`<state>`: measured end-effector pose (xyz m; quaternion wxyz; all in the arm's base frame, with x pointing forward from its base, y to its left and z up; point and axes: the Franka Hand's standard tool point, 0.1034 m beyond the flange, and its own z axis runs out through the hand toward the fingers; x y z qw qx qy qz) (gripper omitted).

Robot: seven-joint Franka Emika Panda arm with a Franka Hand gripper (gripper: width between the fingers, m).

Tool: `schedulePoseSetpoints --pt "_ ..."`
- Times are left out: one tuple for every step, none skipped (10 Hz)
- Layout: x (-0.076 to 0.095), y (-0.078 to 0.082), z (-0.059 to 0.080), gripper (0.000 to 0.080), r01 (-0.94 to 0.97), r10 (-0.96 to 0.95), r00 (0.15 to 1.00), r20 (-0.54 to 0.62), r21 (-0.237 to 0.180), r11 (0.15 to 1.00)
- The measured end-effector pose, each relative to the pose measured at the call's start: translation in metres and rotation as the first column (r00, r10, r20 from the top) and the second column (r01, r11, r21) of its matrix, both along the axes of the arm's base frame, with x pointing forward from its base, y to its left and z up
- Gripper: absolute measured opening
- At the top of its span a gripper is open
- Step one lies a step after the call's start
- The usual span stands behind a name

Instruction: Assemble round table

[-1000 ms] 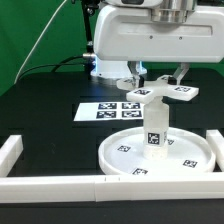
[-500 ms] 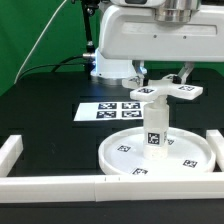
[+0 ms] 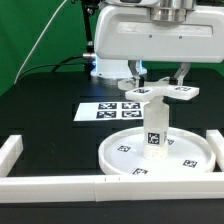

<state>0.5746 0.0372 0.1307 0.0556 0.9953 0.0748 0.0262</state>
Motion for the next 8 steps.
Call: schedulePoseSetpoints --pt "0.0 0.0 0.0 0.0437 0.0 0.0 1.0 0.0 0.0 1.0" --pt "-0.001 0.001 0.0 0.0437 0.011 -0.011 1.0 -0.007 0.004 1.0" --pt "-0.007 0.002 0.004 0.0437 0.041 -0.04 0.998 -0.048 0.018 0.999" --pt "-0.011 0.003 0.009 0.0437 0.056 -0.054 0.996 -0.078 0.028 0.998" --pt "-0.015 0.004 0.011 0.0437 0.072 -0.068 0.992 -0.106 0.033 0.997" --pt "-0.018 0.004 0.01 0.0437 0.083 -0.078 0.99 -0.118 0.032 0.996" --pt "-0.019 0.003 0.006 0.0437 0.083 -0.079 0.989 -0.124 0.027 0.996" --pt "-0.018 0.002 0.003 0.0437 0.08 -0.077 0.989 -0.124 0.022 0.997"
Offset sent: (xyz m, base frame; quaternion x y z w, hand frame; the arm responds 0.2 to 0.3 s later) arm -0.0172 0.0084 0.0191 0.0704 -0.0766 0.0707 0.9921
